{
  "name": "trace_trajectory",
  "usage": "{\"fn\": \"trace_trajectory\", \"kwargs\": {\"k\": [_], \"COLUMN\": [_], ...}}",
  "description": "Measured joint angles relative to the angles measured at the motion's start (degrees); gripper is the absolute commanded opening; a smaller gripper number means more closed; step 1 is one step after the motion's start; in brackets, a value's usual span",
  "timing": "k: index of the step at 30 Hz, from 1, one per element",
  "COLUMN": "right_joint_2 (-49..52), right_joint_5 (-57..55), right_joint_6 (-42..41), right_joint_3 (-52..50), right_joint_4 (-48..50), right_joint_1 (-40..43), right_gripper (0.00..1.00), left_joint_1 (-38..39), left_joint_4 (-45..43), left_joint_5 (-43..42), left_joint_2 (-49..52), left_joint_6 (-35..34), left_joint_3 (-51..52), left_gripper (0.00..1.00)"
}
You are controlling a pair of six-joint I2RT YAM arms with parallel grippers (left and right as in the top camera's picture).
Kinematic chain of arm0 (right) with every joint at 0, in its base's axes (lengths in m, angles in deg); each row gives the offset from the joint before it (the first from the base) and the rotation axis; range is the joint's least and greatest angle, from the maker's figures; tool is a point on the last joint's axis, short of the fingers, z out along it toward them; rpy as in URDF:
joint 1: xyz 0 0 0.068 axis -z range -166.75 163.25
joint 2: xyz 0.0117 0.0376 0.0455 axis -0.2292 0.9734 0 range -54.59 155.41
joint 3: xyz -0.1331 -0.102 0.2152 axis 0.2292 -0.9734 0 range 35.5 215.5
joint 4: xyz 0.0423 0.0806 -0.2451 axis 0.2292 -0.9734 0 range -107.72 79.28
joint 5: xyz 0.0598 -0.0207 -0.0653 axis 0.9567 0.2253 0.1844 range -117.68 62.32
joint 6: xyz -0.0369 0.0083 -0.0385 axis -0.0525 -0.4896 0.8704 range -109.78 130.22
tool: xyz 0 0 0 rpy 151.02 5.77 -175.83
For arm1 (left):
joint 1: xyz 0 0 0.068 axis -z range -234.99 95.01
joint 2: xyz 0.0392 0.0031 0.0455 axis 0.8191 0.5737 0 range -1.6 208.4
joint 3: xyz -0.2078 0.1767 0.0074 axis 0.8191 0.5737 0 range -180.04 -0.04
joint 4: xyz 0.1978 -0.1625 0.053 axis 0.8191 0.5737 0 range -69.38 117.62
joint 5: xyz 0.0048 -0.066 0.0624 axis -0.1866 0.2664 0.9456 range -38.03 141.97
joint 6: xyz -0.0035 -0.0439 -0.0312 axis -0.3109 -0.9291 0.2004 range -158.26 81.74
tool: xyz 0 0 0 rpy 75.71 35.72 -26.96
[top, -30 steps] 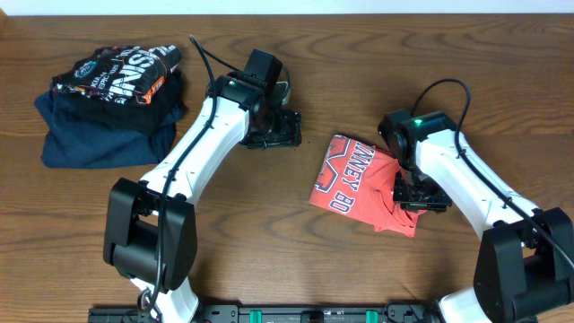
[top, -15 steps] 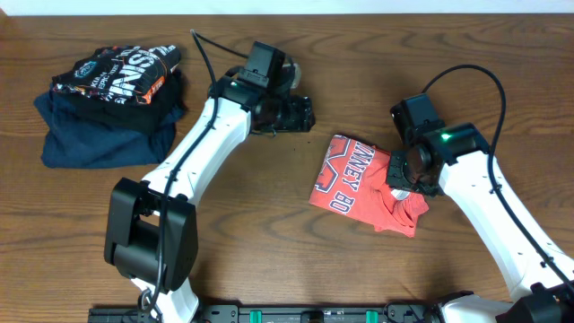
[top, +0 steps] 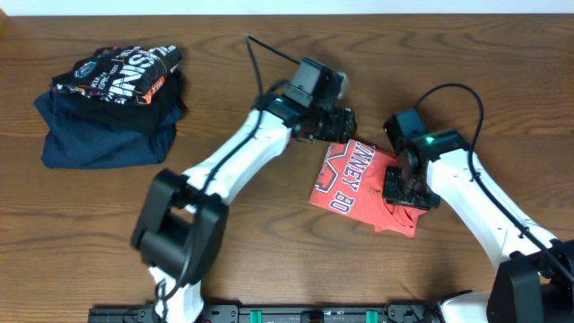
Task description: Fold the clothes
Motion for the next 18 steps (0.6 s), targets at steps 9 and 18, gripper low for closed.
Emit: {"fn": "trace_trajectory", "kwargs": {"k": [9, 18], "right_joint_2": [0.0, 0.0], "right_joint_5": [-1.9, -4.5], "right_joint_6": [0.2, 5.1], "right_joint_3": [-10.0, -11.1], "right_joint_4": [10.6, 24.4], "right_joint_1": [4.9, 11.6], "right_gripper": [0.33, 0.37], "left_joint_1": [2.0, 2.2], "left_joint_4": [2.7, 19.1], "left_joint_5": [0.5, 0.4], "left_joint_2": [8.4, 8.4], "left_joint_6": [0.0, -0.4], "left_joint_3": [0.0, 0.1], "left_gripper": [0.68, 0.64]}}
